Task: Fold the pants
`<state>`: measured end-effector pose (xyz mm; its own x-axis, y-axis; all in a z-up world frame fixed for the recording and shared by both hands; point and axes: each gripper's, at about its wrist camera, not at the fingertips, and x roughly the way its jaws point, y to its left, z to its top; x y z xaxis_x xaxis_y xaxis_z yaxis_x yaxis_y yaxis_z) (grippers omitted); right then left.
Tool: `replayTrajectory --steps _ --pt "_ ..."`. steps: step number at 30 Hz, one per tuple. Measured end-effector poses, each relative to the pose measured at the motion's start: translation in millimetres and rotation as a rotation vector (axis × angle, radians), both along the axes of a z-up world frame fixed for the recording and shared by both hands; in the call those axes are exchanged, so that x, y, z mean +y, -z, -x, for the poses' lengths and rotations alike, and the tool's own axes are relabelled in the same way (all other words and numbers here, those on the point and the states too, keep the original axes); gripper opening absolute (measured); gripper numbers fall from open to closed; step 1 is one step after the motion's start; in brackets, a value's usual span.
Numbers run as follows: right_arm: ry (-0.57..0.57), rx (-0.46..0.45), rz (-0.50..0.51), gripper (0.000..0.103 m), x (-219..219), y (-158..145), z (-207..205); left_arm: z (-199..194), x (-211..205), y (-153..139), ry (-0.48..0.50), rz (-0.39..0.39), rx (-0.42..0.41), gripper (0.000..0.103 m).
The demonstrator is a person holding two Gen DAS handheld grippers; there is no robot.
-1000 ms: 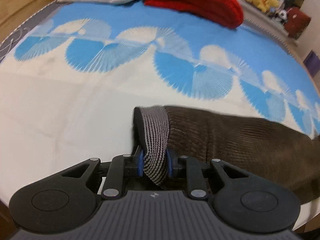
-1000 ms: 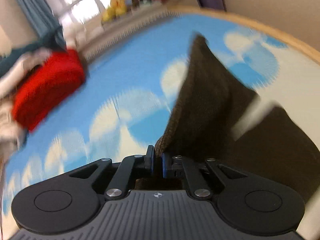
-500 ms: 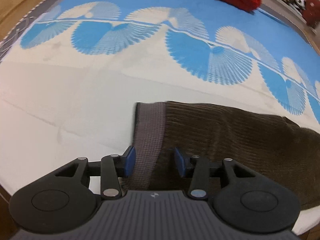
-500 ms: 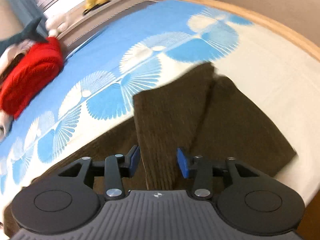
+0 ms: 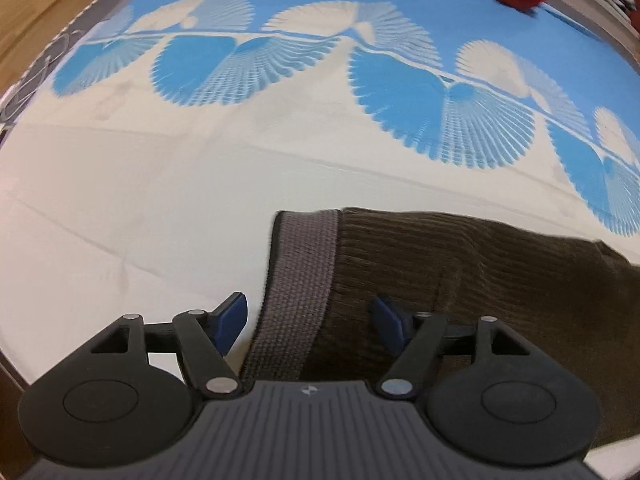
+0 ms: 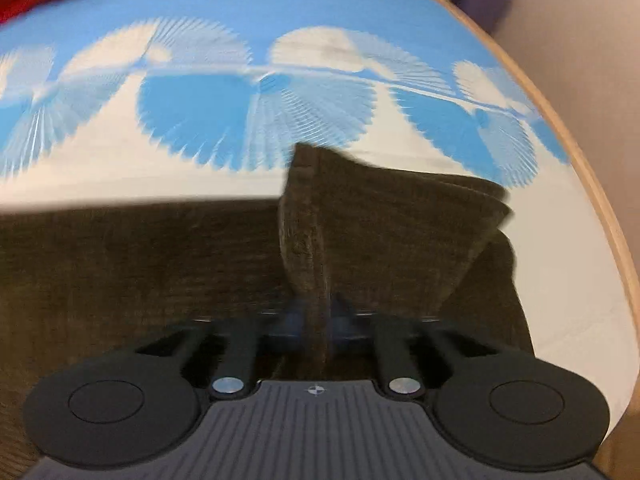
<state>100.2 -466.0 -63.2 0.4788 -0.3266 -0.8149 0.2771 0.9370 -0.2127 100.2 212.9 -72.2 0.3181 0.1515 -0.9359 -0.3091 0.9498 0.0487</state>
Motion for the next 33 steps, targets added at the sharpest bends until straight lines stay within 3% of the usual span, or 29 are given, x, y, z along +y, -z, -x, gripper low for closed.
replayTrajectory --steps 4,7,10,12,15,18,21,23,24,25,26,27,29,31,33 --pt "0.333 -0.179 -0.212 0.007 -64.8 -41.8 67.6 -0.2 3.9 -10.9 -0.024 0.062 -0.049 0.074" --pt "0.498 -0.148 -0.385 0.008 -104.5 -29.9 125.0 -1.8 2.2 -12.0 -0.026 0.102 -0.040 0.076" --pt "0.543 -0.101 -0.521 0.014 -130.9 -10.0 159.5 0.2 2.4 -8.0 -0.019 0.133 -0.032 0.079" --pt "0.589 -0.139 -0.536 0.014 -145.1 -7.5 175.1 3.0 5.1 -4.7 -0.029 0.123 -0.013 0.079" --pt "0.663 -0.204 -0.559 0.036 -161.7 -4.5 183.4 10.1 14.3 2.5 -0.060 0.140 -0.001 0.080" --pt "0.714 -0.221 -0.622 0.039 -170.8 7.5 177.5 15.7 24.5 12.2 -0.082 0.176 0.021 0.080" --pt "0.762 -0.193 -0.603 0.038 -173.1 16.9 164.9 19.5 28.8 23.2 -0.079 0.175 0.066 0.080" --pt "0.770 -0.190 -0.558 0.023 -167.0 13.5 159.5 21.0 26.0 28.6 -0.039 0.158 0.097 0.079" --pt "0.760 -0.179 -0.508 0.007 -162.4 8.6 153.8 21.7 22.7 30.0 -0.003 0.153 0.104 0.076" --pt "0.739 -0.177 -0.458 0.007 -156.2 2.3 148.9 22.7 19.1 30.1 0.032 0.139 0.102 0.064" --pt "0.723 -0.192 -0.436 0.006 -152.2 -2.2 144.9 24.4 15.2 29.2 0.068 0.097 0.096 0.040" --pt "0.716 -0.222 -0.421 0.006 -149.4 -10.2 143.8 26.5 12.5 27.1 0.106 0.044 0.087 0.031" --pt "0.730 -0.301 -0.408 0.005 -145.9 -27.6 152.0 33.5 18.9 10.8 0.078 0.053 -0.010 0.023" --pt "0.757 -0.368 -0.401 0.005 -145.4 -38.5 164.1 42.1 27.0 -8.2 0.047 0.080 -0.115 0.022" --pt "0.792 -0.356 -0.396 0.005 -150.3 -35.7 171.7 46.0 29.0 -2.9 0.064 0.078 -0.081 0.023"
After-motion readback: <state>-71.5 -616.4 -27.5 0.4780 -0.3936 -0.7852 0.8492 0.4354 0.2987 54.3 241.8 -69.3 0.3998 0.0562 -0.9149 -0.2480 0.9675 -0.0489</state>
